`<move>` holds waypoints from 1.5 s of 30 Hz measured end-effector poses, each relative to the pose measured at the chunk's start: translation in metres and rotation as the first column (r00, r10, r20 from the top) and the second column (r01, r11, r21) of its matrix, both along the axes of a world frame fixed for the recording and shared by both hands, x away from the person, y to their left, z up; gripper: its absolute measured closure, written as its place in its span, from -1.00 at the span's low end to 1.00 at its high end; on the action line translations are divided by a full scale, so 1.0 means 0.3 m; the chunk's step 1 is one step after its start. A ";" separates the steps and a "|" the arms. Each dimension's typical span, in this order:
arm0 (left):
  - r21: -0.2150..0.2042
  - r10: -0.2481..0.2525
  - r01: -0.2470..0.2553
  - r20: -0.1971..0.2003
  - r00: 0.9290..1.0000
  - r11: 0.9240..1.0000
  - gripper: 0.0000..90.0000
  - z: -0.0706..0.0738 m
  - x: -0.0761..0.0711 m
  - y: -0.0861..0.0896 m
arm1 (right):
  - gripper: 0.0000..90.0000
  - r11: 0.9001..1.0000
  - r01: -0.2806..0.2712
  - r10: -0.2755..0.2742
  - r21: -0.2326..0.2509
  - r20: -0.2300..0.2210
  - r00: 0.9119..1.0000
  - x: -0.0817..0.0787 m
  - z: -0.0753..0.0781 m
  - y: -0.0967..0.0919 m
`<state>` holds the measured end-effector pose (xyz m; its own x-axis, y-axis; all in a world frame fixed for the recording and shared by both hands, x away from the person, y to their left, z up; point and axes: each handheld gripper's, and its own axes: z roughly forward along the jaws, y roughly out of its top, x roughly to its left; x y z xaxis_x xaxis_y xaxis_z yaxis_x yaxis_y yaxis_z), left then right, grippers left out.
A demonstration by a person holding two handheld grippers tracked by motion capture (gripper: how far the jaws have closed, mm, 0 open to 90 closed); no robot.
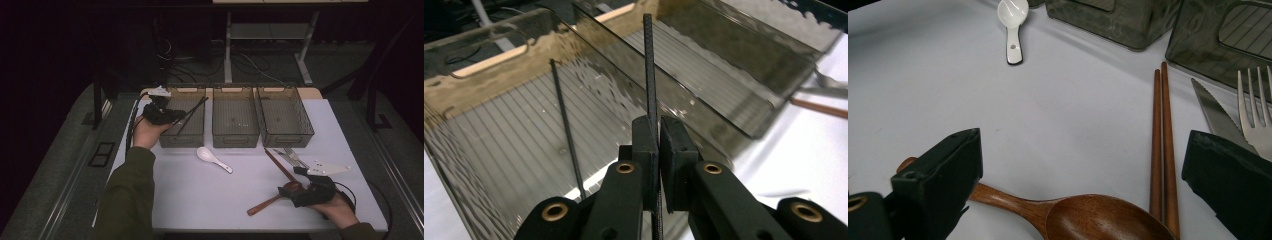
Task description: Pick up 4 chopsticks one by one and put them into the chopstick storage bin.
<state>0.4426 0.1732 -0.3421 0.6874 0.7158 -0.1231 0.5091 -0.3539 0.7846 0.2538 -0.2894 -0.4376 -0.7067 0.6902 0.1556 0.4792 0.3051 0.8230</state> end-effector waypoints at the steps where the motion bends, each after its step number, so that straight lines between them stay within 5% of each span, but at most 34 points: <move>1: -0.004 0.001 -0.001 0.008 1.000 1.000 0.89 0.002 0.012 0.002 | -0.93 1.000 -0.001 0.001 0.000 0.001 1.000 -0.001 0.000 0.001; 11: -0.009 0.101 -0.101 -0.009 0.995 0.995 0.89 -0.029 0.119 -0.008 | -0.93 1.000 -0.016 0.016 0.009 0.004 1.000 -0.005 0.003 0.001; 15: -0.044 0.141 -0.142 -0.026 0.990 0.989 0.89 -0.059 0.148 -0.007 | -0.93 1.000 -0.016 0.016 0.014 0.003 1.000 -0.005 0.004 0.001; 27: 0.016 0.195 -0.195 -0.043 0.980 0.981 0.88 -0.123 0.183 -0.032 | -0.93 1.000 -0.014 0.014 0.017 0.004 1.000 -0.007 0.006 -0.001; 29: 0.031 0.219 -0.218 -0.027 0.975 0.976 0.61 -0.127 0.185 -0.036 | -0.93 1.000 -0.014 0.014 0.019 0.004 1.000 -0.007 0.007 -0.002; 39: 0.045 0.170 -0.169 -0.011 0.985 0.985 0.39 -0.099 0.158 -0.048 | -0.93 1.000 -0.014 0.014 0.016 0.005 1.000 -0.007 0.006 -0.001; 45: 0.027 0.085 -0.084 -0.022 0.996 0.996 0.18 -0.082 0.127 -0.038 | -0.93 1.000 -0.009 0.009 0.014 0.004 1.000 -0.006 0.006 -0.001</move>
